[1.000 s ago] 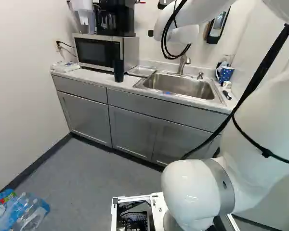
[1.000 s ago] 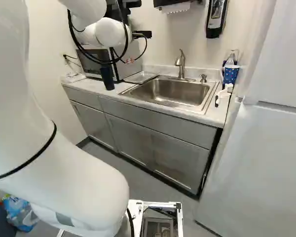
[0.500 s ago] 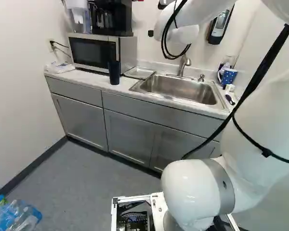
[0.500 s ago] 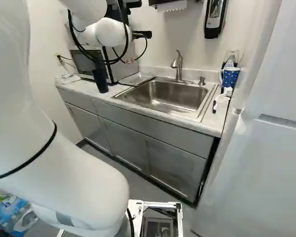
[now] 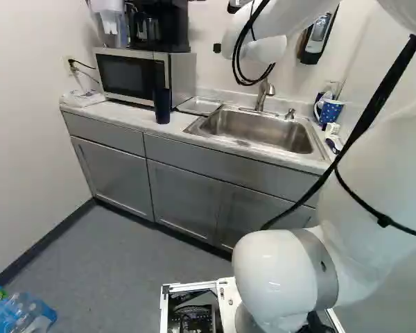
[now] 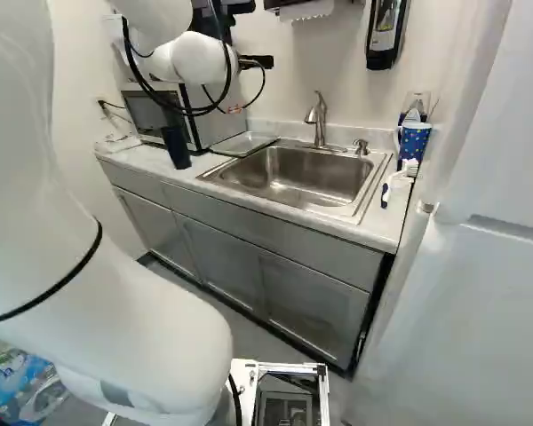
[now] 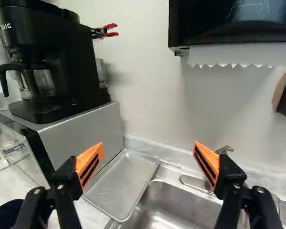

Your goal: Rinse the cup and place it in the tray

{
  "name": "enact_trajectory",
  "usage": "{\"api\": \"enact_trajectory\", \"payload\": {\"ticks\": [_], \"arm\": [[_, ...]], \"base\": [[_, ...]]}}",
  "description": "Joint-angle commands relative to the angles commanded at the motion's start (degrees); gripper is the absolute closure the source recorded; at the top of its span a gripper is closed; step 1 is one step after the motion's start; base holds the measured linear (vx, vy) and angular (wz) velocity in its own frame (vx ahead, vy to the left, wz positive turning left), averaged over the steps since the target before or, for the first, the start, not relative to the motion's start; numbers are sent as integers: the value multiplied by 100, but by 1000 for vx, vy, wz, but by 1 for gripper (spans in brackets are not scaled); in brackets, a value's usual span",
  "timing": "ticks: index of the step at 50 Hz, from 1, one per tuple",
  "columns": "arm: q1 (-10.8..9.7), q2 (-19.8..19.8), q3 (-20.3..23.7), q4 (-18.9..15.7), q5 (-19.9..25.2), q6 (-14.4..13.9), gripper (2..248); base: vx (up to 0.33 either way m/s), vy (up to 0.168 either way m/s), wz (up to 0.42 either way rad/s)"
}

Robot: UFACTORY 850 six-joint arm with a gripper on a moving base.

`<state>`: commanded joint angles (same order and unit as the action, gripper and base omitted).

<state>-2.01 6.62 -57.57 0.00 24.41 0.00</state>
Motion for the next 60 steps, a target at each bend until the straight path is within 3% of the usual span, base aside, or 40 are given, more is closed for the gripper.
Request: {"api": "enact_trajectory", "payload": {"ticks": [28,60], "arm": [[-7,-53,-50,0,0,0,3],[-215,-629,-607,0,-120,0,3]], "base": [[0,0,0],[0,0,0]]}}
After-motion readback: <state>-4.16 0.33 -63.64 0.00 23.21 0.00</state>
